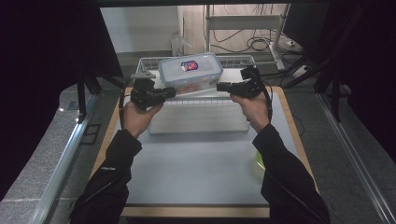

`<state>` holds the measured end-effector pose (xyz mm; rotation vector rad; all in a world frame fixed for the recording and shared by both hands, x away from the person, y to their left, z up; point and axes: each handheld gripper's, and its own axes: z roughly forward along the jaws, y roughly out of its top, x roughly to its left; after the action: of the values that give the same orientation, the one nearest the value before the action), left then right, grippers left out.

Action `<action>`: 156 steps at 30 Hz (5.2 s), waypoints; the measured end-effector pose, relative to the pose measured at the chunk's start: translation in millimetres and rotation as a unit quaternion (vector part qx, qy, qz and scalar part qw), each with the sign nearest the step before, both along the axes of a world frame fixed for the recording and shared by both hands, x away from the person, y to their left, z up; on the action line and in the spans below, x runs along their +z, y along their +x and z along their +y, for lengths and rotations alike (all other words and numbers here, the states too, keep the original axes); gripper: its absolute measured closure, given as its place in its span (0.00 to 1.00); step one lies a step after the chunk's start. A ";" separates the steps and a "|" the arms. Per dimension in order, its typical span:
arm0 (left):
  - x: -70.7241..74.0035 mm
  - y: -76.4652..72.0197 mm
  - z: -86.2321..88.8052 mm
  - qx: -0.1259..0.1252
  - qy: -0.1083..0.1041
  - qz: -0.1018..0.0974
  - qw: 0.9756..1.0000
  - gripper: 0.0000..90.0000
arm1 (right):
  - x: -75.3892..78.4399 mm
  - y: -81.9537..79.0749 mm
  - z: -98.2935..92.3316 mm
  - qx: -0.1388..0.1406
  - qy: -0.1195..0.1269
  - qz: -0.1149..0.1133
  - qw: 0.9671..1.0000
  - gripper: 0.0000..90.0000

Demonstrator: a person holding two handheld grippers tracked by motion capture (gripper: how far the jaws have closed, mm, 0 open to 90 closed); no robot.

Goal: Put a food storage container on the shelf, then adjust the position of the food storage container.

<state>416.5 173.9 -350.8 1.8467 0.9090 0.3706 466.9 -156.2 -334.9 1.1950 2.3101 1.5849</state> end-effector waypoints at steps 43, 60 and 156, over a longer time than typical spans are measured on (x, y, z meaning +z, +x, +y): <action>-3.0 -8.7 16.3 0.038 -0.006 -0.019 0.999 0.57 | -5.5 -8.4 9.3 -0.005 -0.032 -0.027 0.999 0.76; -23.6 -62.4 1.7 -0.015 0.024 -0.036 0.999 0.23 | -18.6 -63.3 -2.6 0.026 -0.084 -0.095 0.992 0.31; -162.2 -181.8 22.7 0.023 0.114 -0.014 0.993 0.05 | -122.2 -155.4 -182.7 -0.209 -0.209 -0.041 0.954 1.00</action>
<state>234.8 196.7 -513.1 2.0240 0.9217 0.5473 311.6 -338.9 -457.2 1.3524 2.0168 0.9281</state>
